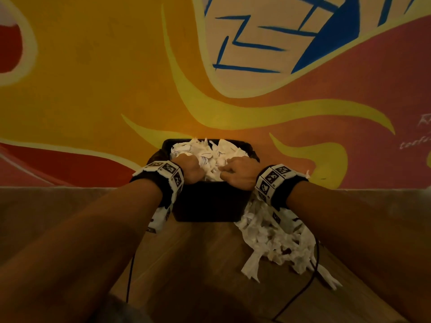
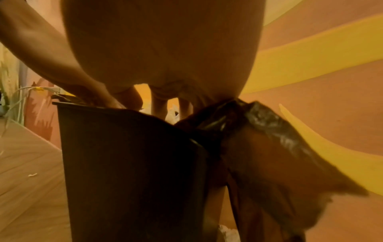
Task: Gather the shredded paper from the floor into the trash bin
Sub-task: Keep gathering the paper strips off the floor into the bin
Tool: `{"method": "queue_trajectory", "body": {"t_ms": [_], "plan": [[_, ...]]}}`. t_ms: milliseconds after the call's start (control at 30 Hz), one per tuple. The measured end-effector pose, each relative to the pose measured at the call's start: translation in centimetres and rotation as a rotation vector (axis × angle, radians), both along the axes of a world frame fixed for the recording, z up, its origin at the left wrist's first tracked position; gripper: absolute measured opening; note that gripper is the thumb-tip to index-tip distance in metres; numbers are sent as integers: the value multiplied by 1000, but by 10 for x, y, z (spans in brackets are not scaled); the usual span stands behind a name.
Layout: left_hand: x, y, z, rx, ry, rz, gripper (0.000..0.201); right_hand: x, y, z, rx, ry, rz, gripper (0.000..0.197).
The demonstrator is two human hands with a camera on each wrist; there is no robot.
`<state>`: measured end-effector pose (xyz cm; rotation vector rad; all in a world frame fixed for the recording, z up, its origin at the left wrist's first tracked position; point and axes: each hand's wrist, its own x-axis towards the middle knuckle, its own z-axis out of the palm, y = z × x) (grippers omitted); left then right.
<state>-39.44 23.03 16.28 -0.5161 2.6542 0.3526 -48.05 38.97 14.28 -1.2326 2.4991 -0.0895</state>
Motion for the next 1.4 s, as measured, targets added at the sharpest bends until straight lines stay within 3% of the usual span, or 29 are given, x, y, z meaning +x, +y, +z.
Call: {"method": "queue_trajectory", "body": {"t_ms": [200,333,433,500,600,733,867,967,1067,1233,1300,1400], "plan": [[0,2,-13,27,-101,-21,45,1,-4,-9,102,-65,-44,50],[5,6,-5,30,-81,-46,35,3,0,-5,61,-128,-13,38],[7,6,18,-93,30,-136,37,-1,8,5,-88,-81,18,26],[7,12,36,-219,131,-178,29,-4,13,15,-169,-40,1,34],[5,27,51,-301,272,-157,32,-5,26,31,-285,39,-11,29],[1,48,51,-254,511,-157,29,-9,52,43,-322,187,-66,38],[0,76,45,-128,596,-248,27,-15,87,47,-383,242,-147,42],[-2,104,35,-46,543,-372,26,-22,125,45,-356,192,-216,36],[-7,135,15,52,372,-502,25,-26,166,33,-236,129,-249,28],[-6,177,-59,87,121,-534,14,-25,220,-15,-11,6,-215,21],[0,183,-93,76,65,-519,25,-20,232,-37,66,-58,-198,22],[11,187,-135,41,43,-460,60,-8,245,-77,150,-100,-193,26]]}}
